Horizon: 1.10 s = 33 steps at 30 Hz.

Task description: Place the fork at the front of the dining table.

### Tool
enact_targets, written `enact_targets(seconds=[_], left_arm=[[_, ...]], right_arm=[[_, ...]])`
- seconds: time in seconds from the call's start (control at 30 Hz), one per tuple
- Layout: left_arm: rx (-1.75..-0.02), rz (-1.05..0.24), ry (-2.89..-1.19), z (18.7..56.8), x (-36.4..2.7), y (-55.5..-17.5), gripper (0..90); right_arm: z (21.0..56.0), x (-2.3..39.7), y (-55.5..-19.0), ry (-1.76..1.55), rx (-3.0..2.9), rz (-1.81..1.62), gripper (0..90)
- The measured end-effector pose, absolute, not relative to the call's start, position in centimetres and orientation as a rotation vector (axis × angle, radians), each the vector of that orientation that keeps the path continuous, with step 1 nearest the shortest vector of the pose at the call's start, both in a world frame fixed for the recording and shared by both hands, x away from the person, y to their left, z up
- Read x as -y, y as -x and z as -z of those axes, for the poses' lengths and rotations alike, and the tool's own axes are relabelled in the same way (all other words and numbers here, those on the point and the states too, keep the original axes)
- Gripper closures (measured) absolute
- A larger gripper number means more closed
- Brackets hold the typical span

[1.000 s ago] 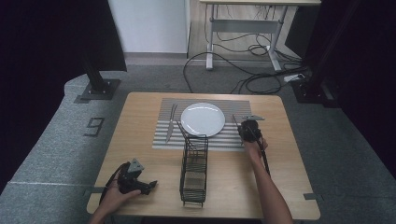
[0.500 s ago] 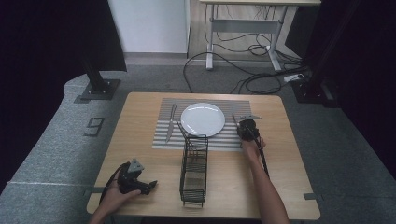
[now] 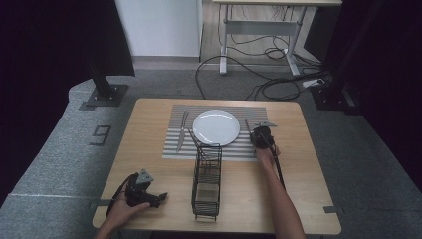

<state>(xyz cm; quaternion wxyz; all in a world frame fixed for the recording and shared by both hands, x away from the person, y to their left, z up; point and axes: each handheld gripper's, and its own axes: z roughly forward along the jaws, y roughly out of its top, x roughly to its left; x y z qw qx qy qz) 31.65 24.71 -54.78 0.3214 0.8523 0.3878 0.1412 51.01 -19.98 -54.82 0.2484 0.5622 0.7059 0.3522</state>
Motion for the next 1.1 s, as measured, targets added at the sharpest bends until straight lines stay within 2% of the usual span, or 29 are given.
enact_targets(seconds=[0.03,0.33,0.53,0.57,0.73,1.1], left_arm=[[-1.019,-0.371,-2.238,54.8,-24.7,-31.7,0.0],[-1.019,-0.371,-2.238,54.8,-24.7,-31.7,0.0],[-1.019,-0.372,-2.237,54.8,-24.7,-31.7,0.0],[-1.019,-0.372,-2.237,54.8,-24.7,-31.7,0.0],[-1.019,-0.372,-2.237,54.8,-24.7,-31.7,0.0],[-1.019,-0.372,-2.237,54.8,-24.7,-31.7,0.0]], right_arm=[[54.7,19.9,-50.9,-1.521,-1.927,-0.954,73.9],[52.5,21.0,-48.9,-1.468,-1.943,-0.952,73.2],[52.9,21.2,-47.9,-1.466,-1.979,-0.928,76.7],[53.3,21.3,-47.9,-1.487,-1.987,-0.915,80.9],[53.8,21.7,-47.9,-1.521,-1.962,-0.934,85.5],[54.6,23.6,-48.0,-1.615,-1.911,-0.995,76.2]])
